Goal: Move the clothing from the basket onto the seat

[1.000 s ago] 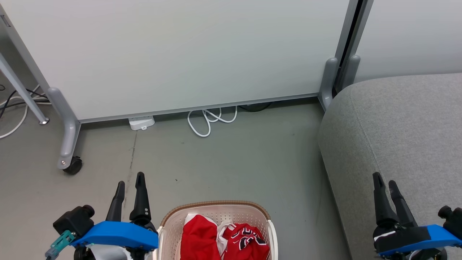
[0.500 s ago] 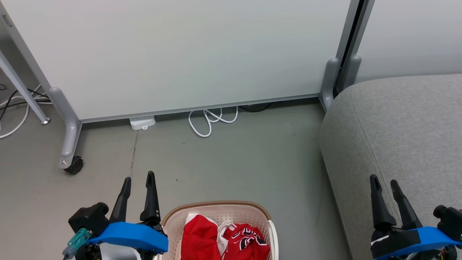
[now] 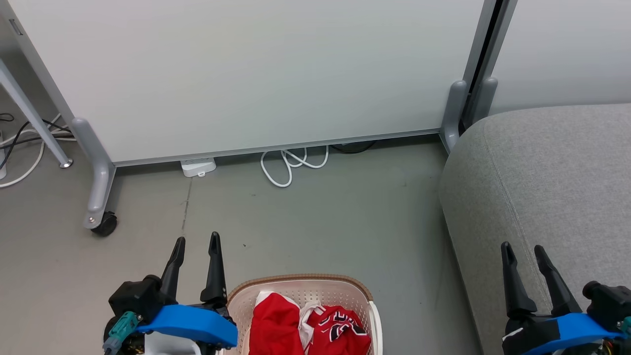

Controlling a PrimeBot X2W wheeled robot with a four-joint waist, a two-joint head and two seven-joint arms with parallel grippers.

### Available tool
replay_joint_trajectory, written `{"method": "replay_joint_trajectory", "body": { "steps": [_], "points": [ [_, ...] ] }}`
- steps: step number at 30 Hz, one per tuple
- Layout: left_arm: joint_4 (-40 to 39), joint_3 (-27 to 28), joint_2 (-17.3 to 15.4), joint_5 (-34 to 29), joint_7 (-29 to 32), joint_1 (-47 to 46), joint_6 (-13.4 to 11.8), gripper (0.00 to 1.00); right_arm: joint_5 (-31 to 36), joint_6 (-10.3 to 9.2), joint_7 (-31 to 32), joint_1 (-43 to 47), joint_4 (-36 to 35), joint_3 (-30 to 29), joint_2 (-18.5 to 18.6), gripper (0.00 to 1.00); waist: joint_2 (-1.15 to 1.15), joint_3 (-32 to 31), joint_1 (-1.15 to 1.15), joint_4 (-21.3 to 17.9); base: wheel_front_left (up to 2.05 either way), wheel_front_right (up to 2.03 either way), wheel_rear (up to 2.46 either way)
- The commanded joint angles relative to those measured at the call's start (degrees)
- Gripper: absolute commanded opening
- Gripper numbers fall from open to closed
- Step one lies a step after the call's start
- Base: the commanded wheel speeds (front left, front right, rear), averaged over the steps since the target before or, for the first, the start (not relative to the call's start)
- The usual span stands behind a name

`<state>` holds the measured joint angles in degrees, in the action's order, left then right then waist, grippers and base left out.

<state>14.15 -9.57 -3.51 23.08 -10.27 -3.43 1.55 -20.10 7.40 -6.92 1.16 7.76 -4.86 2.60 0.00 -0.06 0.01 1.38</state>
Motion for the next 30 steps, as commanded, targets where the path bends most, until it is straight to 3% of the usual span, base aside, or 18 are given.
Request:
{"method": "replay_joint_trajectory", "body": {
  "steps": [1,30],
  "points": [
    [-0.34,0.01,-0.26,-0.95,-0.59,-0.98,0.13,1.00,1.40,0.10,-0.59,0.27,-0.73,-0.02,0.39,1.00,0.00,0.01,-0.01,0.06,0.00,0.00,0.00],
    [2.90,-0.63,0.59,-7.18,-4.00,-0.84,0.71,1.00,14.01,0.14,-2.64,1.52,-0.69,-0.32,0.42,1.00,0.00,0.00,-0.01,0.59,0.00,0.00,0.00]
  ]
}}
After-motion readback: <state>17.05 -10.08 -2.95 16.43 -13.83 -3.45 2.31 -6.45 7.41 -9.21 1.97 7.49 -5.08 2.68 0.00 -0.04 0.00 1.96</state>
